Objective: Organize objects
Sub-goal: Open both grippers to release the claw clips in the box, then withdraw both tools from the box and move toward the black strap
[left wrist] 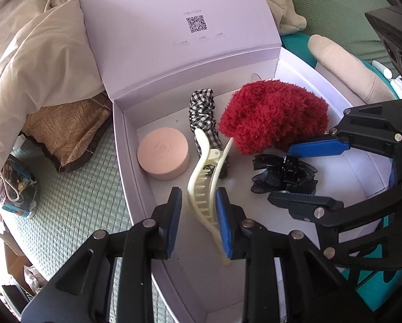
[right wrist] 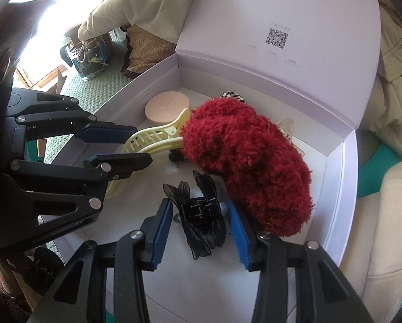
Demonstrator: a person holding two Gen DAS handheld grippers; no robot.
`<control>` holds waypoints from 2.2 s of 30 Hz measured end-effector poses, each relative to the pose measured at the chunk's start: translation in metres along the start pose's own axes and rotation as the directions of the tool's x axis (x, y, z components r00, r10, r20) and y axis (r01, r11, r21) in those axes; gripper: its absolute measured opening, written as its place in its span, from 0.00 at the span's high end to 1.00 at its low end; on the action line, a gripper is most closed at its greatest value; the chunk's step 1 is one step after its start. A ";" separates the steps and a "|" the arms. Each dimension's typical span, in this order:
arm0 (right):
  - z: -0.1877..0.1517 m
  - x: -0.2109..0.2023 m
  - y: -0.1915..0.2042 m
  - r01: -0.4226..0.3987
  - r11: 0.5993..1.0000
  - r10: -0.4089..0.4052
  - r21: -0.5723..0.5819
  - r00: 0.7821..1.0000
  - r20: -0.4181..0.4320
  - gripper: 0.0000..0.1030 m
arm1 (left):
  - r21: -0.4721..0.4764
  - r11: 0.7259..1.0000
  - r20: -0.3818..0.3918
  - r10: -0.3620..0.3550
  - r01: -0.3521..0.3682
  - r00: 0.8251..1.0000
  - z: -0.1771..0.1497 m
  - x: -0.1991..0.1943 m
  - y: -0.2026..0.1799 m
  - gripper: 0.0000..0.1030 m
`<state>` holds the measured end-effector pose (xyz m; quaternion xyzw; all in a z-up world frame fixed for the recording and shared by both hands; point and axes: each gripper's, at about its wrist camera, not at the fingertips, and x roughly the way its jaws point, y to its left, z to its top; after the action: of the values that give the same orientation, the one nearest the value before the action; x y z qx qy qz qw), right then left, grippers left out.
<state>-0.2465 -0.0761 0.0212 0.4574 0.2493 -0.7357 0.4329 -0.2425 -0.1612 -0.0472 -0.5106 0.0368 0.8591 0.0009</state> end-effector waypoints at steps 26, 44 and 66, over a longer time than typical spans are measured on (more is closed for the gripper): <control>-0.003 -0.086 0.014 0.043 0.999 -0.046 0.022 0.982 0.183 0.47 | -0.068 0.997 0.150 0.036 -0.026 0.988 -0.004 -0.111 0.003 0.60; -0.040 -0.156 0.029 0.102 0.993 -0.113 0.052 0.954 0.278 0.47 | -0.142 0.990 0.240 0.042 -0.008 0.970 -0.037 -0.185 -0.021 0.49; -0.117 -0.201 0.037 0.124 0.978 -0.174 0.170 0.929 0.325 0.47 | -0.132 0.991 0.280 0.030 0.008 0.960 -0.098 -0.227 -0.086 0.29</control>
<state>-0.1191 0.0768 0.1478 0.3345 0.1505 -0.8504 0.3773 -0.0446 -0.0735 0.0996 -0.3820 -0.0178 0.9234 -0.0325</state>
